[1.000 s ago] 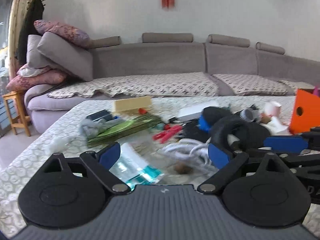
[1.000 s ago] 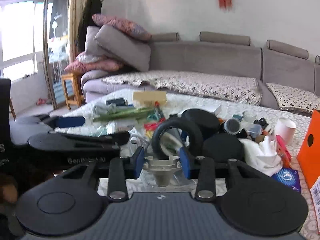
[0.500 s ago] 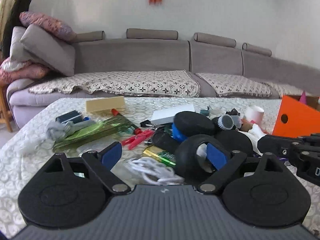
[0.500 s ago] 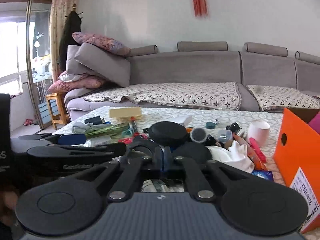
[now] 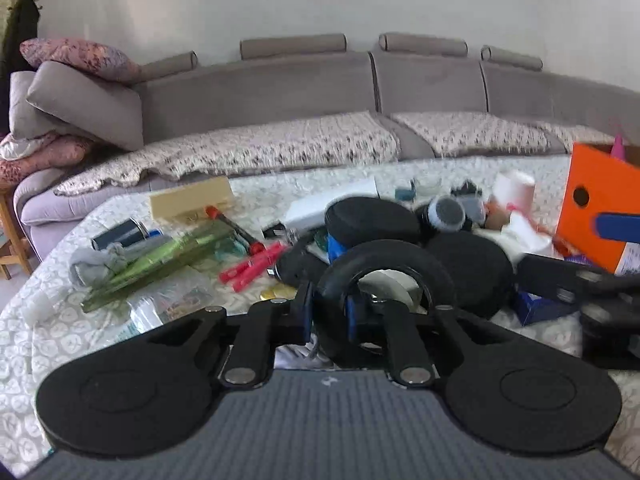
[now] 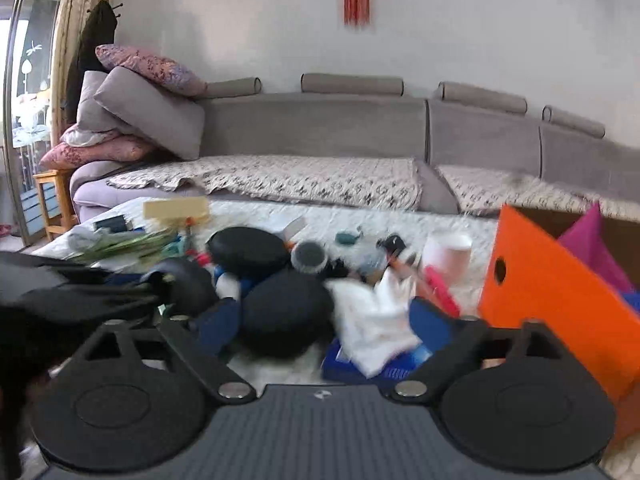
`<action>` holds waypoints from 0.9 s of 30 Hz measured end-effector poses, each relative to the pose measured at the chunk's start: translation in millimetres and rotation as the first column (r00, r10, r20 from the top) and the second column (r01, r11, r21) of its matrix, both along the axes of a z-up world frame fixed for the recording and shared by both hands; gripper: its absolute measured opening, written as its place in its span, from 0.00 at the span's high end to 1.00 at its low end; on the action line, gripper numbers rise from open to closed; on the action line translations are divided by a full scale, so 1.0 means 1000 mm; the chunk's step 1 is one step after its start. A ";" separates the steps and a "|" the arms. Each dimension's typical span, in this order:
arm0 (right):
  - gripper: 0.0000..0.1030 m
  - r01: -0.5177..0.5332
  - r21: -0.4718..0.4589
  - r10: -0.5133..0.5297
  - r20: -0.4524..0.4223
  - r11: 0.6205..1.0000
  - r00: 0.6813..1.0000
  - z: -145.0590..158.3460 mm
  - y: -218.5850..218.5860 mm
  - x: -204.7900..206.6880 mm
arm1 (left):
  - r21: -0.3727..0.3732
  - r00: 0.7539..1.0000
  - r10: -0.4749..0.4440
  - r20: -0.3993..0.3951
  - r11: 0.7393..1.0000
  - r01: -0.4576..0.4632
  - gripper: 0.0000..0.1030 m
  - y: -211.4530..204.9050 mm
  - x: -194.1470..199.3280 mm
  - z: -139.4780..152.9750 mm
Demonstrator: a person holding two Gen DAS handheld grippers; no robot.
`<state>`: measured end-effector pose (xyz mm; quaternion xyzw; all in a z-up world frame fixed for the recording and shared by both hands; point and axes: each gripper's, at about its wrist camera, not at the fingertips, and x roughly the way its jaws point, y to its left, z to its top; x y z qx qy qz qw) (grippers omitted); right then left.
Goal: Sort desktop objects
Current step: 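Grasp the black ring with the left gripper while the right gripper grasps a black oval pad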
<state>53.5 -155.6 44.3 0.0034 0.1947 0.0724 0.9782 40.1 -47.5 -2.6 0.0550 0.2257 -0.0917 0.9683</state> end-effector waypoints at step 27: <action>0.70 -0.104 0.162 0.121 -0.094 0.981 0.988 0.008 0.003 0.013 | -0.102 0.991 0.098 0.092 0.991 -0.089 0.84 0.031 -0.004 0.023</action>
